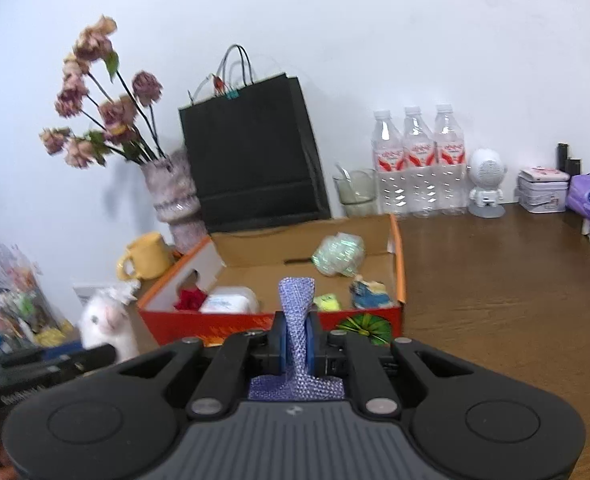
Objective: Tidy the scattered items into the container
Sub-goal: 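Lift the alpaca and purple pouch over the box and release both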
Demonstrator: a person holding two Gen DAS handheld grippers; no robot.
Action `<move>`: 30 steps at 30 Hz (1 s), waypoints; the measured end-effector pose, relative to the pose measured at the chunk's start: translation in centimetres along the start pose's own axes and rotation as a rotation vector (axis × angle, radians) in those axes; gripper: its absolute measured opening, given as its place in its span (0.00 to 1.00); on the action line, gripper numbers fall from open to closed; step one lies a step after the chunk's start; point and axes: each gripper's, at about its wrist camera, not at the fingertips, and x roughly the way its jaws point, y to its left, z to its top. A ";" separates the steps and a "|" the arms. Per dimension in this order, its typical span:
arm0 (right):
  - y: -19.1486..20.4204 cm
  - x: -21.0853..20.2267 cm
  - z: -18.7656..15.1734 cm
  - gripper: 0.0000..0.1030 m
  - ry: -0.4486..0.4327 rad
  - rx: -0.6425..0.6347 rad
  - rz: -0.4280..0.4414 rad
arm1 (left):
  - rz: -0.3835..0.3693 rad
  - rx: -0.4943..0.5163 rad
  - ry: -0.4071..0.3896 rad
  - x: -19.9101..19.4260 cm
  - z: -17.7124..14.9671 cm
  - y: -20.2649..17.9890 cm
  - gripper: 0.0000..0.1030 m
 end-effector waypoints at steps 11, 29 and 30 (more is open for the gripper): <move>1.3 0.2 1.2 0.08 -0.025 -0.019 -0.005 | -0.010 0.009 -0.039 -0.4 1.3 0.0 0.38; 0.2 11.5 7.1 0.08 -0.078 0.044 -0.001 | -0.041 -0.047 -0.119 11.1 8.2 1.3 0.38; 0.0 12.6 6.9 0.08 -0.065 0.046 -0.001 | -0.033 -0.044 -0.108 12.0 8.1 1.4 0.38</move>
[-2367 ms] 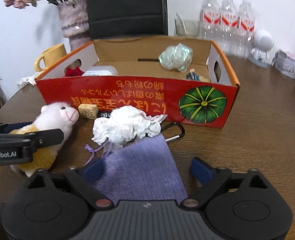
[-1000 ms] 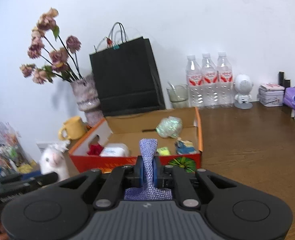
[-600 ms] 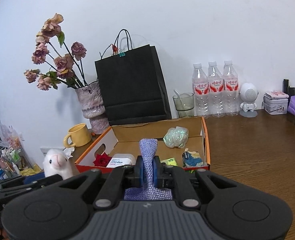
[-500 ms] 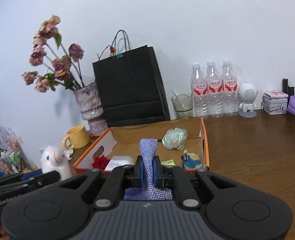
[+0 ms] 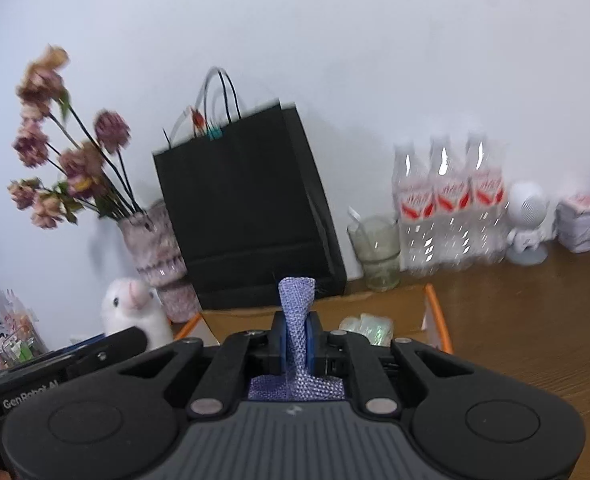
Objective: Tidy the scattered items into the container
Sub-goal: 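Lift the alpaca and purple pouch over the box and release both, then grasp the small clear packet beside the box with the left tool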
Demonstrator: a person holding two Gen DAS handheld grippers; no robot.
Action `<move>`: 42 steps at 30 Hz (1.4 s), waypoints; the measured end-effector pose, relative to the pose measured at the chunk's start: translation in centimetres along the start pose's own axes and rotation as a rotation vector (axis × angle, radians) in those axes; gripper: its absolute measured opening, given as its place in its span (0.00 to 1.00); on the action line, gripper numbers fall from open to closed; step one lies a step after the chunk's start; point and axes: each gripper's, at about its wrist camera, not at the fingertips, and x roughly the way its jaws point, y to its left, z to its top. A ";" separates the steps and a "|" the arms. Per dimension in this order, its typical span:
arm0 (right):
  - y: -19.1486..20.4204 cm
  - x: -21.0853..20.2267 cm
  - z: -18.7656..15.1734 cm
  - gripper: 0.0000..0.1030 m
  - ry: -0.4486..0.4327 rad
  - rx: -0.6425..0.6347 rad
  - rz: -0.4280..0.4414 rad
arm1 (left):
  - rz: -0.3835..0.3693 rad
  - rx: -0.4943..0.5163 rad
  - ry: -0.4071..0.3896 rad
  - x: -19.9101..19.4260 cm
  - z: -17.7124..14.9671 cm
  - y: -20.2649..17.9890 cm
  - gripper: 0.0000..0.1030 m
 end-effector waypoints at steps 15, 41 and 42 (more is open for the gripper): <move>-2.2 8.2 -1.0 0.95 0.171 -0.088 -0.093 | 0.128 0.012 0.110 6.5 -1.5 1.8 1.00; -2.5 -3.4 -5.2 0.95 0.190 -0.182 -0.098 | 0.160 -0.052 0.204 -3.7 -6.0 5.9 1.00; -2.5 -3.7 -6.1 0.94 0.208 -0.192 -0.104 | 0.161 -0.062 0.223 -3.6 -6.6 6.0 1.00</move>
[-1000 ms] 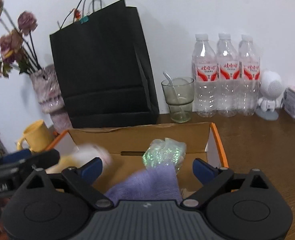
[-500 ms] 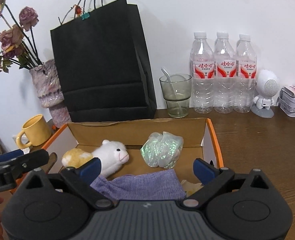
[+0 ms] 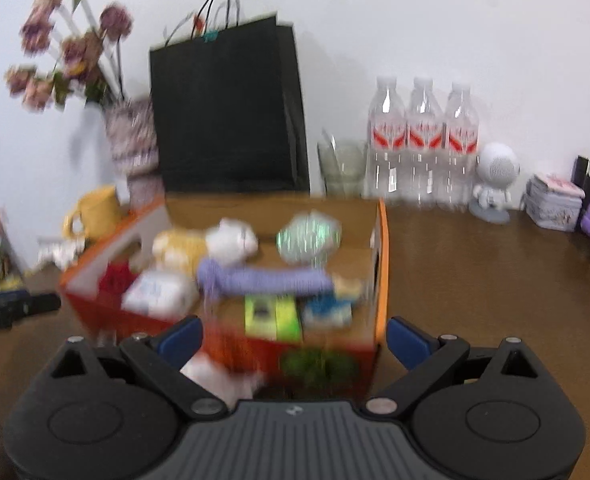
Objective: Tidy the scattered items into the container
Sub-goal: 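Grasp the small clear packet beside the box with the left tool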
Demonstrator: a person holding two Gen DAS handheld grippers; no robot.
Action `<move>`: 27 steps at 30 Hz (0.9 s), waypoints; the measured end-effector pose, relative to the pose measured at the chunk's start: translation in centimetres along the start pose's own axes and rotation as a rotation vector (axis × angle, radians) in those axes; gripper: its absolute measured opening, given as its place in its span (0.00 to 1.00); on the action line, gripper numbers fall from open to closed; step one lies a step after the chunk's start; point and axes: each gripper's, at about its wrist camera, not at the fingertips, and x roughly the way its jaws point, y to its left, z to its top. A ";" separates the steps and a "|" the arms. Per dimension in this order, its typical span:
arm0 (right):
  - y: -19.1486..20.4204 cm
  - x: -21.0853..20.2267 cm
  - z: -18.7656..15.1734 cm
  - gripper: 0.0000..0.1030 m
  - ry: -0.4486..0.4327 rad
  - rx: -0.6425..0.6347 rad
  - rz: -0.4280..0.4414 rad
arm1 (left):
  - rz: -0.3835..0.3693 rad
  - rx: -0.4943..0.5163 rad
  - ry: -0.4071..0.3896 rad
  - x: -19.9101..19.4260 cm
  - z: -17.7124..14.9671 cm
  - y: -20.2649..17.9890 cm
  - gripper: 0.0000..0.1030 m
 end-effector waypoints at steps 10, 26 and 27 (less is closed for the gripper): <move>0.8 2.2 -3.8 0.63 0.137 0.008 0.027 | 0.003 -0.018 0.084 2.9 -1.7 -1.8 0.86; 1.8 2.6 -4.8 0.16 0.152 -0.069 0.009 | 0.140 0.105 0.091 5.4 -2.6 -3.7 0.44; 1.8 2.5 -4.9 0.16 0.149 -0.073 0.008 | 0.133 0.117 0.089 5.3 -2.7 -3.7 0.41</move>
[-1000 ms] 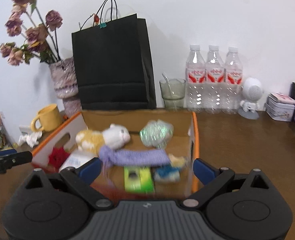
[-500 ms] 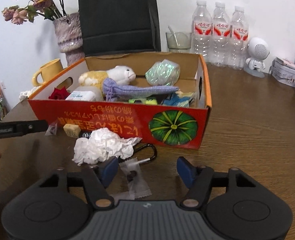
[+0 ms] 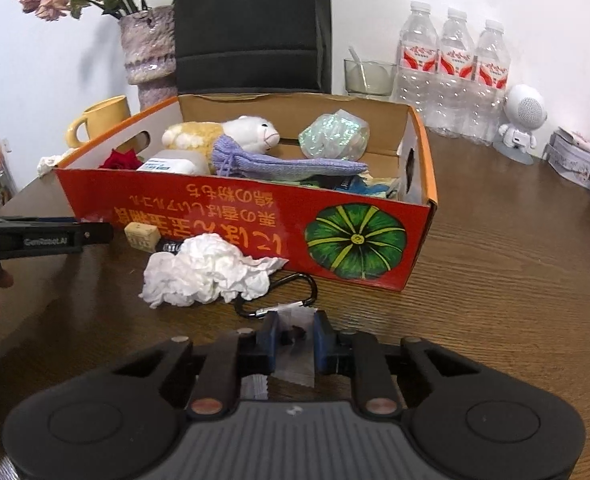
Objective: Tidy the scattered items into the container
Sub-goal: 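Grasp the small clear packet beside the box with the left tool, then carry the clear packet into the box and open the left tool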
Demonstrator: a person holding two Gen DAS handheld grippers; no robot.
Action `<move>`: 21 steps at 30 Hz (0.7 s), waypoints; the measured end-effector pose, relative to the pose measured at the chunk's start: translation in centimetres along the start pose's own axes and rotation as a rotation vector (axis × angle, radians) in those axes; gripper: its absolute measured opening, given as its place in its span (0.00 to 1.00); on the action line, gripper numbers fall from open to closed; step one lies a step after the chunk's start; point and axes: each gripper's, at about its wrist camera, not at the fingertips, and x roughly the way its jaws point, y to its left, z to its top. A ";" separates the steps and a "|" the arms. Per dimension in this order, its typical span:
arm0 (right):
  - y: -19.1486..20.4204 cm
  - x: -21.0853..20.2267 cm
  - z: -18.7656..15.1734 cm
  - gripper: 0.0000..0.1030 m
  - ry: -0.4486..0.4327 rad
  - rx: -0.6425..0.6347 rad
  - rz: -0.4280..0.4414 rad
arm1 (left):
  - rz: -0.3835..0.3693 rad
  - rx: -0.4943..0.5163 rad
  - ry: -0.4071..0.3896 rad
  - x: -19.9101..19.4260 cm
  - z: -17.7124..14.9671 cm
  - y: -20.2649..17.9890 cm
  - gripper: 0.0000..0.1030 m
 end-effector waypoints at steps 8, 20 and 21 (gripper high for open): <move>-0.5 -0.6 0.0 0.10 -0.025 0.026 0.015 | -0.046 0.008 -0.012 -0.5 -0.4 0.6 0.29; -1.0 -1.6 -0.3 0.10 -0.054 0.068 0.027 | -0.093 -0.030 -0.060 -3.5 -1.2 1.2 0.29; -1.0 -1.8 -0.3 0.10 -0.060 0.073 0.026 | -0.100 -0.034 -0.063 -3.8 -1.2 1.3 0.29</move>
